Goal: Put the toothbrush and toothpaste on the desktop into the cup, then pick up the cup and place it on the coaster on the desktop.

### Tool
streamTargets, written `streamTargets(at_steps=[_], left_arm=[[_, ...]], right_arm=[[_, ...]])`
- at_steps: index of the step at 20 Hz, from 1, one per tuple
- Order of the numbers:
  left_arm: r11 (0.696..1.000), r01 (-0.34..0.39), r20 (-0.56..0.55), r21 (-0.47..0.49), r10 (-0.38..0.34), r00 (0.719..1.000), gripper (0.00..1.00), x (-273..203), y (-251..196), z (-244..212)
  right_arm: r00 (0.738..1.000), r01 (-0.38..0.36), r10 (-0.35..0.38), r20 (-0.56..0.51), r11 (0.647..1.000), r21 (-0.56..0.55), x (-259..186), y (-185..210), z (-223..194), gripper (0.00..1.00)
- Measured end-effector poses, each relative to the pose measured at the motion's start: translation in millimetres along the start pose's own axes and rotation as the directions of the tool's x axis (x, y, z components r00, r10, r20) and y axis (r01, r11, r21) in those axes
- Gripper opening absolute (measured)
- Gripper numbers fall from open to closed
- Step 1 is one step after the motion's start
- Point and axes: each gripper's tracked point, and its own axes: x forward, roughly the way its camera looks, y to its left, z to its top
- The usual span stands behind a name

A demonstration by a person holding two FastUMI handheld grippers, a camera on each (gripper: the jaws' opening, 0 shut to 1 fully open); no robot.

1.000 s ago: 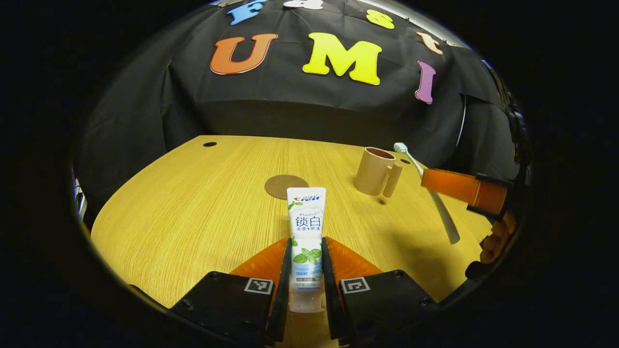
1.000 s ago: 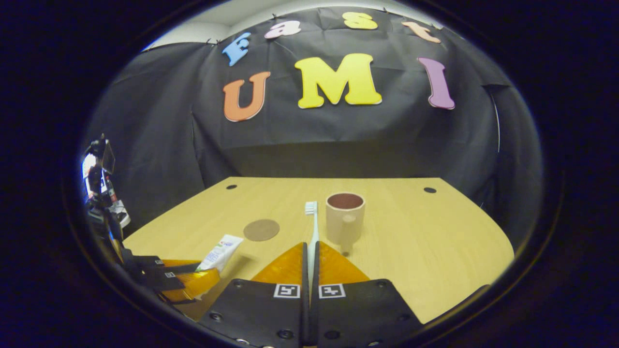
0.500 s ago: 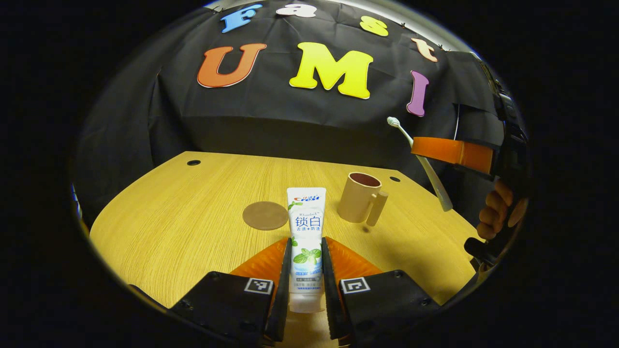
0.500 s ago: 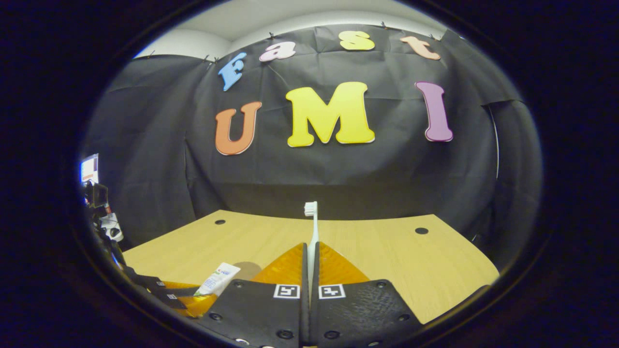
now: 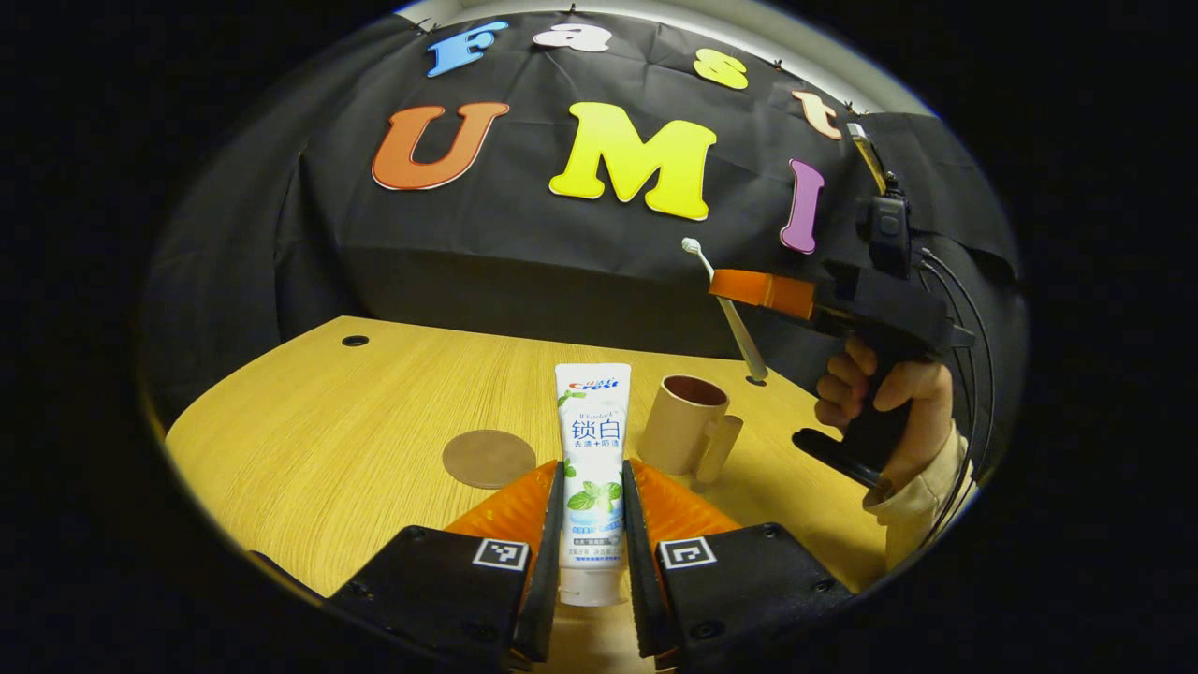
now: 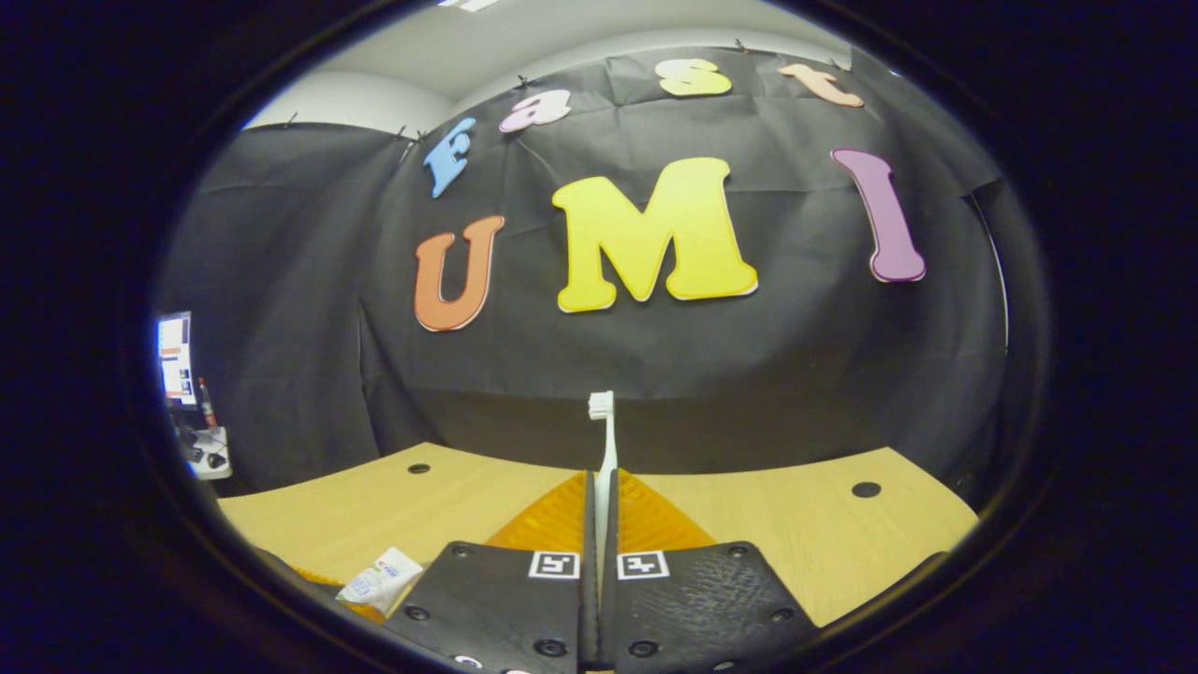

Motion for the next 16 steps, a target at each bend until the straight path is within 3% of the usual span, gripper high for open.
streamTargets(at_steps=[10,16], left_arm=[[1.000,0.001,-0.004,-0.015,-0.001,1.000,0.37,11.1,4.7,-10.9],[1.000,-0.006,-0.017,-0.006,0.006,1.000,0.37,9.9,1.4,-14.7]], right_arm=[[0.998,0.036,-0.033,-0.047,0.998,0.061,32.2,-24.4,-33.9,0.01],[0.995,-0.006,0.011,-0.095,0.998,0.057,31.0,-10.6,-48.5,0.04]])
